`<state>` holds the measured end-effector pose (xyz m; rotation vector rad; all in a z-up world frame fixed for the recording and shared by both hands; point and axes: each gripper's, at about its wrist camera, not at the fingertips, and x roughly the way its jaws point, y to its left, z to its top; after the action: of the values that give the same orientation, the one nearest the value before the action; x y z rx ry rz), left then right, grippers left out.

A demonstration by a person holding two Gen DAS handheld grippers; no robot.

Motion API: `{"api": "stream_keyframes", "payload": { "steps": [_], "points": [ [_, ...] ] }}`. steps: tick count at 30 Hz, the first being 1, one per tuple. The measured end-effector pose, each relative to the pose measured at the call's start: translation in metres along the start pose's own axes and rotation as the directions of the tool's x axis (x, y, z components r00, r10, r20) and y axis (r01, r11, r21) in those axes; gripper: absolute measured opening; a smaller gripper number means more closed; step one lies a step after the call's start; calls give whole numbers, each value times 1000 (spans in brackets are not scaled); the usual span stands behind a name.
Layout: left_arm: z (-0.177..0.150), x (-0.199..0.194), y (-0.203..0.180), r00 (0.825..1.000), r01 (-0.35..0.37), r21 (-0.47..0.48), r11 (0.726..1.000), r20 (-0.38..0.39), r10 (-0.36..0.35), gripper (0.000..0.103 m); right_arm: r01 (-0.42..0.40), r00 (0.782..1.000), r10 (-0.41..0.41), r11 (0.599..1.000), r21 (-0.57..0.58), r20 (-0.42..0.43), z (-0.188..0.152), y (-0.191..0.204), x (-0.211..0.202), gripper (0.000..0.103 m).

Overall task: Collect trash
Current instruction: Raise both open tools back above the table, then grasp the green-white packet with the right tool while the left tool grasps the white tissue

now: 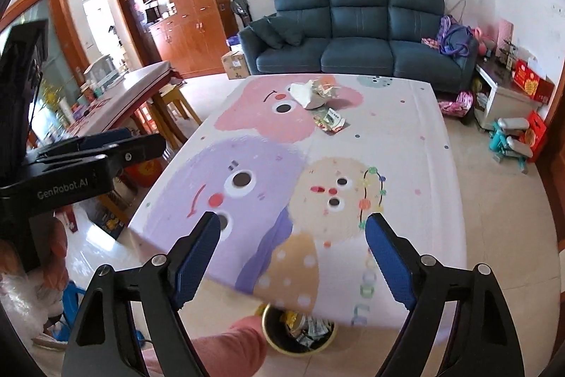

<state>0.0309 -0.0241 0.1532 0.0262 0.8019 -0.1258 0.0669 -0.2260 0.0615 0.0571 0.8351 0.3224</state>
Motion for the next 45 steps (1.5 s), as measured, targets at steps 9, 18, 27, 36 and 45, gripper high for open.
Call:
{"api": "stream_keyframes", "payload": {
  "steps": [9,18,27,36,45],
  "points": [
    [77,148,42,991,69,8,998,-114,-68,67,24,993,-15,997,75,-115,99,-39,180,86],
    [153,336,78,963,138,8,990,-234,-133,67,32,966,-47,997,-67,-253,161,-63,363,86],
    [182,437,88,942,184,29,982,-291,-168,67,-27,929,-50,979,-201,-367,174,-78,452,82],
    [182,468,96,931,203,48,978,-319,-177,67,-16,938,-47,983,-181,-343,181,-88,457,35],
    [200,486,69,922,253,90,963,-323,-212,67,87,952,-86,996,-7,-293,180,-119,438,21]
  ]
}}
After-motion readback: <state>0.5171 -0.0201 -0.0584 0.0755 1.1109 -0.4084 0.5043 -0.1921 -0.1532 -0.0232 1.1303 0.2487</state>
